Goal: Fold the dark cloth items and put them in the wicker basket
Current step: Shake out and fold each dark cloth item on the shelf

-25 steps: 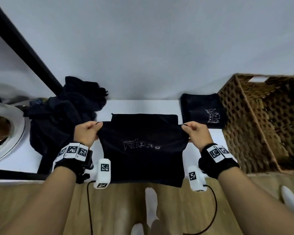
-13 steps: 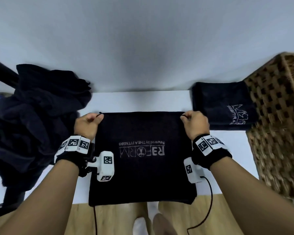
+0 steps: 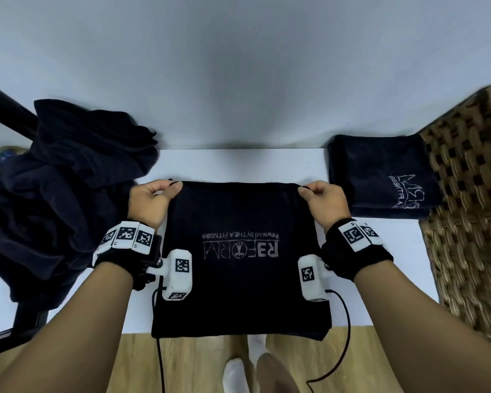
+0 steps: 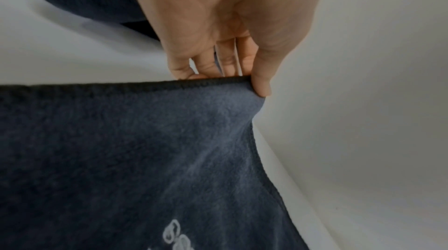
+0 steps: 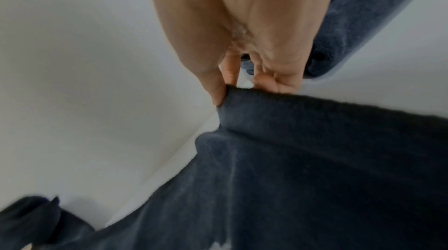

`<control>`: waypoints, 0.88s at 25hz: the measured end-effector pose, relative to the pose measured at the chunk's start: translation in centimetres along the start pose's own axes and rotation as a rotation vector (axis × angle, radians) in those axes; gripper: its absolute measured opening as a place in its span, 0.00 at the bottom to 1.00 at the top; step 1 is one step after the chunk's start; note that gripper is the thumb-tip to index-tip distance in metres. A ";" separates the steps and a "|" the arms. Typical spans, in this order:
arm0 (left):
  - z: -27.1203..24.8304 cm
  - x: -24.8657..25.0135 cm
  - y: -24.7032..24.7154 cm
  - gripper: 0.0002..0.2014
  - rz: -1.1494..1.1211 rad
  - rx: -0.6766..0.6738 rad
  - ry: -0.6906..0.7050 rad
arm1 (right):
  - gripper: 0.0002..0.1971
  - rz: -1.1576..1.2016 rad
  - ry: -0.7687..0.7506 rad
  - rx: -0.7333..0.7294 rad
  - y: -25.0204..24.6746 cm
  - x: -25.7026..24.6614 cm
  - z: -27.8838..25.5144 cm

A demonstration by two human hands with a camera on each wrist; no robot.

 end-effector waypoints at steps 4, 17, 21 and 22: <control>-1.3 1.6 -0.6 0.11 -0.065 0.030 0.040 | 0.07 0.091 -0.008 -0.071 -0.5 -0.6 -0.7; -15.3 18.0 -11.7 0.07 -0.535 -0.040 0.295 | 0.09 0.182 -0.517 0.081 -18.1 -14.3 -16.0; -20.4 24.8 -16.0 0.13 -0.479 -0.042 0.487 | 0.07 0.200 -0.682 0.085 -23.9 -19.8 -22.0; -21.4 26.4 -17.0 0.14 -0.455 -0.029 0.525 | 0.06 0.206 -0.717 0.087 -25.2 -21.1 -23.3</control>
Point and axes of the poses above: each hand's wrist, its own z-axis towards the middle knuckle, its own y-axis out of the palm, x = y × z, the point moved 2 cm from there along z, towards the middle knuckle
